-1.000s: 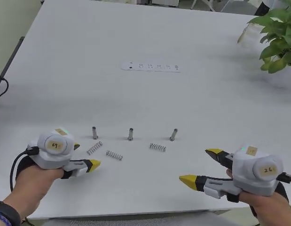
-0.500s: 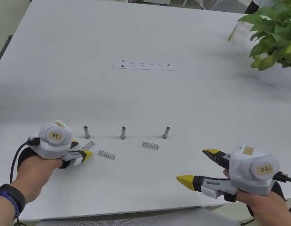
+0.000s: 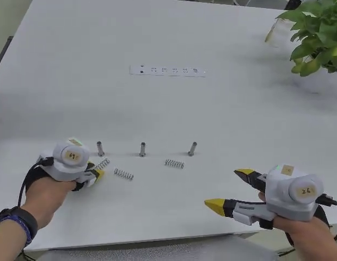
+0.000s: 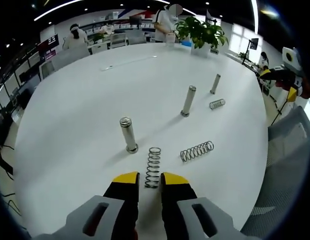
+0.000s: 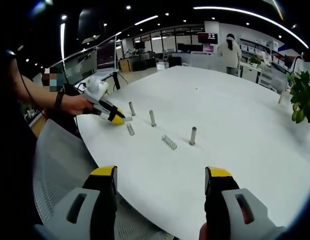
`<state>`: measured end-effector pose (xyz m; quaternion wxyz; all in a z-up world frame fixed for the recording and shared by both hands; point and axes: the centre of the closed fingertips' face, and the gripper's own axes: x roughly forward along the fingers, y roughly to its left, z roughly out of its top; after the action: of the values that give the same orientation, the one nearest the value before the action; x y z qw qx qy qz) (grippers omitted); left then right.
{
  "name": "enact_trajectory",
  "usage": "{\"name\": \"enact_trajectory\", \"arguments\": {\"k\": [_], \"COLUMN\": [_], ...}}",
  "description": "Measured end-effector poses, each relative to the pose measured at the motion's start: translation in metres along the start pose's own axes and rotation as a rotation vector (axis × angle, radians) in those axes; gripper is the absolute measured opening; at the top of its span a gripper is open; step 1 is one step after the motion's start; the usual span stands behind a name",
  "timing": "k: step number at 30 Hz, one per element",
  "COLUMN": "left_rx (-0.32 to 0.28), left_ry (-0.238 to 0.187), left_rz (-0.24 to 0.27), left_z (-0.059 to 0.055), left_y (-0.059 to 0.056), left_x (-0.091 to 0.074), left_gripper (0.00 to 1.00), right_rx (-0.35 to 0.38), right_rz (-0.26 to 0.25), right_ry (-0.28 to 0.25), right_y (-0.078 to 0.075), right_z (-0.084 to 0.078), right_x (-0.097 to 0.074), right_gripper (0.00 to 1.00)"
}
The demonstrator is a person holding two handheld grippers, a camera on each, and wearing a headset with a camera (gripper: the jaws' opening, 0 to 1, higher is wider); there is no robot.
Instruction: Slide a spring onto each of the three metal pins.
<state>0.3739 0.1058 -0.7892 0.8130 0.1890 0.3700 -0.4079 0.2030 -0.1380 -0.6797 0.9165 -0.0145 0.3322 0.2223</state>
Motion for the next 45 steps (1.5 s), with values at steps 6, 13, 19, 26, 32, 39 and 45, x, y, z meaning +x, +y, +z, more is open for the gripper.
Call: {"name": "enact_trajectory", "arguments": {"k": [6, 13, 19, 26, 32, 39, 45], "left_rx": [-0.024, -0.046, -0.052, -0.048, -0.051, -0.042, -0.026], "left_ry": [-0.004, 0.000, -0.020, -0.042, -0.070, -0.104, -0.129], "left_rz": [0.005, -0.001, -0.003, -0.002, -0.008, -0.009, -0.013], "left_z": [0.002, -0.002, -0.001, -0.001, 0.001, 0.006, 0.010], "left_y": [-0.003, -0.011, -0.016, -0.019, -0.022, -0.024, -0.024], "left_x": [-0.002, -0.014, -0.029, -0.044, -0.055, -0.066, -0.072], "left_gripper": [0.03, 0.02, 0.02, 0.02, 0.02, 0.02, 0.02], "right_rx": [-0.001, 0.004, 0.009, 0.008, 0.000, -0.017, -0.022], "right_rz": [0.007, 0.006, 0.008, 0.017, 0.031, 0.042, 0.049], "right_ry": [0.006, 0.010, 0.012, 0.010, 0.009, 0.007, 0.005], "right_y": [0.002, 0.002, 0.001, 0.003, 0.006, 0.007, 0.010], "right_z": [-0.002, -0.005, -0.007, -0.005, -0.002, 0.003, 0.007], "right_x": [0.001, 0.000, 0.000, 0.004, 0.008, 0.011, 0.011], "right_gripper": [0.70, 0.70, 0.70, 0.70, 0.70, 0.69, 0.68]}}
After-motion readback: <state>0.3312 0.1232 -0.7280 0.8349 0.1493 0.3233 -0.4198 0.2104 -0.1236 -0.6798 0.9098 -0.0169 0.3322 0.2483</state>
